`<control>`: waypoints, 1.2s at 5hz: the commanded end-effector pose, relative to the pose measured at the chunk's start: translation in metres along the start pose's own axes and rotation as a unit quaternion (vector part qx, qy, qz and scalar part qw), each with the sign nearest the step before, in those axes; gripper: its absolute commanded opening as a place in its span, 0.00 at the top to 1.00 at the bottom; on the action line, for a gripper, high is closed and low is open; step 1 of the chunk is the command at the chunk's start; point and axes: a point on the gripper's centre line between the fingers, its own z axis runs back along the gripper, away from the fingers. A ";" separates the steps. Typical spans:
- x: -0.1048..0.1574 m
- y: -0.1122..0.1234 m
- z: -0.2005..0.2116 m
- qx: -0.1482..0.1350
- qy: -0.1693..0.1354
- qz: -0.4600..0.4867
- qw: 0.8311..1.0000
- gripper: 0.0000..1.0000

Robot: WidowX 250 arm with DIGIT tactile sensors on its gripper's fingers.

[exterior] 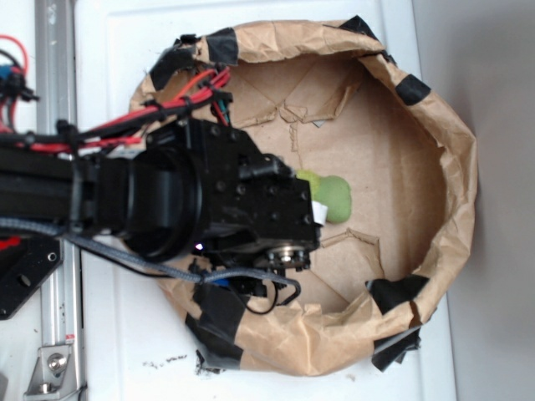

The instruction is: Grab the rock.

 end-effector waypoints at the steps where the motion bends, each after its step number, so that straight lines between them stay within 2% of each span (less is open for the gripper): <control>1: 0.002 -0.003 0.041 -0.029 -0.048 -0.019 0.998 1.00; 2: 0.017 0.000 0.100 -0.054 -0.121 -0.020 0.991 1.00; 3: 0.034 0.010 0.164 -0.073 -0.213 -0.021 0.974 1.00; 4: 0.035 0.011 0.206 -0.052 -0.253 -0.050 0.965 1.00; 5: 0.032 0.014 0.199 -0.036 -0.273 -0.082 0.958 1.00; 6: 0.032 0.018 0.187 -0.018 -0.272 -0.099 0.957 1.00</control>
